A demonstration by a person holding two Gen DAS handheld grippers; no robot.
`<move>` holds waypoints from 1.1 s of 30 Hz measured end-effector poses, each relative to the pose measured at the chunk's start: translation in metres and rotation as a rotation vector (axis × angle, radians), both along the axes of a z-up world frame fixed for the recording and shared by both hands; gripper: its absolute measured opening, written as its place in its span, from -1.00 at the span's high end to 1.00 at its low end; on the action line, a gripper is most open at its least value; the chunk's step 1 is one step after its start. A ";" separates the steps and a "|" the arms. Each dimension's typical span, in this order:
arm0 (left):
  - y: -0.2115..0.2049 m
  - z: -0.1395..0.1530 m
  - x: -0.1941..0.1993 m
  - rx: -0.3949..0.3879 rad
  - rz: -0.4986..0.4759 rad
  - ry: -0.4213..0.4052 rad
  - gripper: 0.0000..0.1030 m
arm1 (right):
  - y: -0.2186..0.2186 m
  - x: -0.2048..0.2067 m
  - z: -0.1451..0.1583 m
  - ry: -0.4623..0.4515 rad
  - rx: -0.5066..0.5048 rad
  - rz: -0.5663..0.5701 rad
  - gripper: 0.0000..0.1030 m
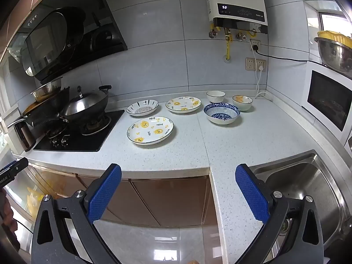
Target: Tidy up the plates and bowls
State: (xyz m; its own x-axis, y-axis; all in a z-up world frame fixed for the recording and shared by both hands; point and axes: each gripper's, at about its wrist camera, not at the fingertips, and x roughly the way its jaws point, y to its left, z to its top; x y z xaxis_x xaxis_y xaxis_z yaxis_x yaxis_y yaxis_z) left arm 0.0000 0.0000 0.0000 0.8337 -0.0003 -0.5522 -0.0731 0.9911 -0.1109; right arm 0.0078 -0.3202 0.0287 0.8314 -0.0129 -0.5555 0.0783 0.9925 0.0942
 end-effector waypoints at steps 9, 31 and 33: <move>0.000 0.000 0.000 0.003 0.001 0.002 -0.69 | 0.001 0.001 0.000 0.000 0.001 0.000 -0.98; 0.000 0.000 0.000 0.003 0.000 0.005 -0.69 | 0.001 0.002 0.003 -0.001 -0.003 -0.001 -0.98; -0.001 0.000 0.000 0.003 0.001 0.006 -0.69 | 0.002 0.003 0.002 0.003 -0.004 -0.001 -0.98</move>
